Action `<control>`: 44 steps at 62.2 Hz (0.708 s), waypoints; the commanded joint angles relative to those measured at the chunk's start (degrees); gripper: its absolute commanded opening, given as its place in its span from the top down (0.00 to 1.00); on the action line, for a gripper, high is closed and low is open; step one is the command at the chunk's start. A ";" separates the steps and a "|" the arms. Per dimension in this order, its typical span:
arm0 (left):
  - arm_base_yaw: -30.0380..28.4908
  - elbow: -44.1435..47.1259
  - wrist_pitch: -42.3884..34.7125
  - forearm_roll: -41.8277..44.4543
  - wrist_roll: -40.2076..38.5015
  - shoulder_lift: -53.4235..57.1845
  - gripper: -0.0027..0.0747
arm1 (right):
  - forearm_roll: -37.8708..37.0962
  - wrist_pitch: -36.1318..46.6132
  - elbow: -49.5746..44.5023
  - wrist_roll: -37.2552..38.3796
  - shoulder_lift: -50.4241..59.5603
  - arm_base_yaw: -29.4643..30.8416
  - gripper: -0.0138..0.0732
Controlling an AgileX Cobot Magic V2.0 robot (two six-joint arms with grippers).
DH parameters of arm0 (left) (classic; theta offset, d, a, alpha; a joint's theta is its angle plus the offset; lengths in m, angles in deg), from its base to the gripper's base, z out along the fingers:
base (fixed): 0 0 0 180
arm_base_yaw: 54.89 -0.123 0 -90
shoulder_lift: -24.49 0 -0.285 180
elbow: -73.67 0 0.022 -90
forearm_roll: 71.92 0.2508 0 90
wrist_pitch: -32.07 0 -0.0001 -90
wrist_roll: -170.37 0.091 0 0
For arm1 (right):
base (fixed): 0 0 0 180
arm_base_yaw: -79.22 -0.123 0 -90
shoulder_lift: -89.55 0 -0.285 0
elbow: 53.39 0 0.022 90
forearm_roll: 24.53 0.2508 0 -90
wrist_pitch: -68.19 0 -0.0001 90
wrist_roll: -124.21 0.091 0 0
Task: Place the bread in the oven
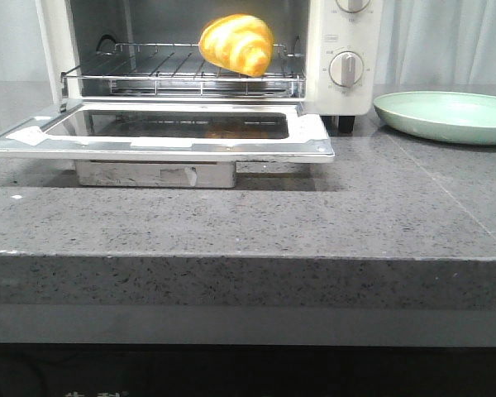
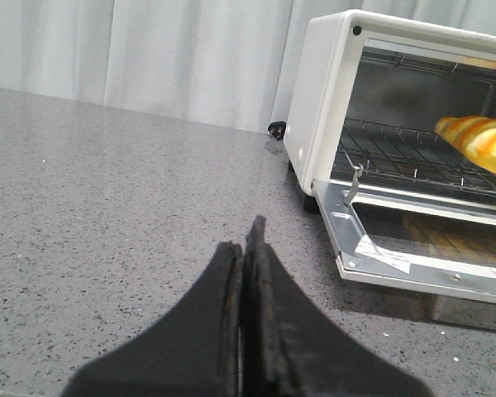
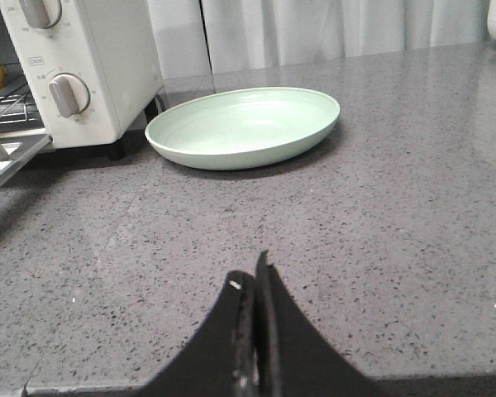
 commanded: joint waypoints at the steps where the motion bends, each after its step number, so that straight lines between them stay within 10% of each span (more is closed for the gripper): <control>1: -0.08 1.37 -4.51 -0.51 -0.05 1.30 0.99 | -0.42 6.55 -0.30 -0.56 1.16 0.36 0.98; 44: -0.08 1.37 -4.51 -0.51 -0.05 1.30 0.99 | 5.41 11.91 -0.30 -10.33 1.16 0.36 0.98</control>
